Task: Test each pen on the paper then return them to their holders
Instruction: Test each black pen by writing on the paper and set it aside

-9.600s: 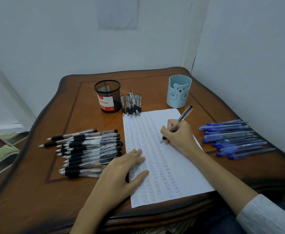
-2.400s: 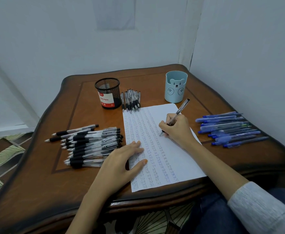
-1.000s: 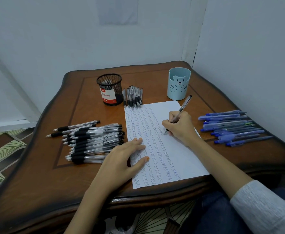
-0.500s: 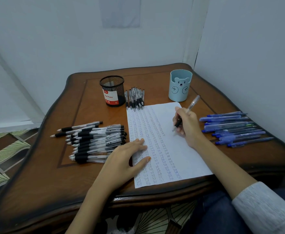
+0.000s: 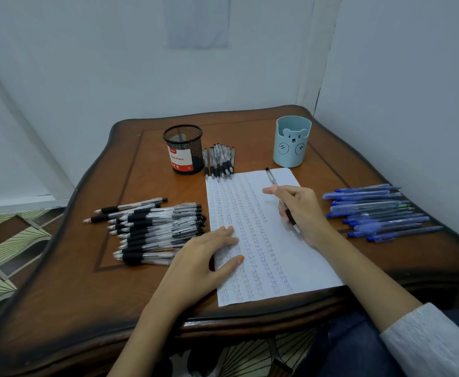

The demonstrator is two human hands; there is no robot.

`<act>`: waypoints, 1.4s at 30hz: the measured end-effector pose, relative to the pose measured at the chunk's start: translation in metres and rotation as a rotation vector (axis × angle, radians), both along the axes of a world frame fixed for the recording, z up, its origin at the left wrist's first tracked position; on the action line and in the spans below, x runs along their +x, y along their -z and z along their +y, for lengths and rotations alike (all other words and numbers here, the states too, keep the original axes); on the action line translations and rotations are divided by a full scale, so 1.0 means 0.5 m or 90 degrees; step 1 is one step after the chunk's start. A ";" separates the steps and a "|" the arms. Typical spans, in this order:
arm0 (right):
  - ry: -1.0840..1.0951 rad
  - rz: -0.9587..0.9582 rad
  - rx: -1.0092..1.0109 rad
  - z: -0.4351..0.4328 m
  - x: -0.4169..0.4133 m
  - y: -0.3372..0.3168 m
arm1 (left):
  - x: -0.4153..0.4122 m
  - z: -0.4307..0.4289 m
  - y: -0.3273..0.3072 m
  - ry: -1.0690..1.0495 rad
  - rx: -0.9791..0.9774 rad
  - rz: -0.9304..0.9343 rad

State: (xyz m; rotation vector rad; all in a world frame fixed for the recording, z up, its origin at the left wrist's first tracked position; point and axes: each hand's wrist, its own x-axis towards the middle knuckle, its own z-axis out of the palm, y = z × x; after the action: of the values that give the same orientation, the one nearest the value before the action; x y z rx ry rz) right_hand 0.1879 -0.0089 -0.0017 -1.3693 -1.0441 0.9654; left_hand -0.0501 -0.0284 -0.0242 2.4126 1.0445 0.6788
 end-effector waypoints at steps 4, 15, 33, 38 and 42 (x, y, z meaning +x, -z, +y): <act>-0.021 0.072 -0.072 0.016 -0.005 -0.009 | 0.000 -0.001 -0.003 -0.002 0.000 -0.003; -0.042 -0.141 -0.055 0.181 -0.021 -0.073 | -0.004 0.007 -0.007 -0.002 -0.031 -0.037; 0.094 -0.274 -0.103 0.368 -0.066 -0.031 | -0.002 0.009 0.003 0.001 -0.046 -0.035; 0.088 -0.297 -0.099 0.361 -0.067 -0.035 | -0.001 0.007 0.003 0.003 -0.034 -0.045; 0.048 -0.334 -0.118 0.348 -0.062 -0.042 | -0.002 0.005 -0.003 0.010 -0.029 -0.022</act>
State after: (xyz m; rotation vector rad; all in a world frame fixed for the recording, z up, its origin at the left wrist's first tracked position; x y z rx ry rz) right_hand 0.1570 0.1653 0.0193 -1.8622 -1.2989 0.6699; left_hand -0.0511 -0.0260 -0.0227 2.3602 1.0160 0.6817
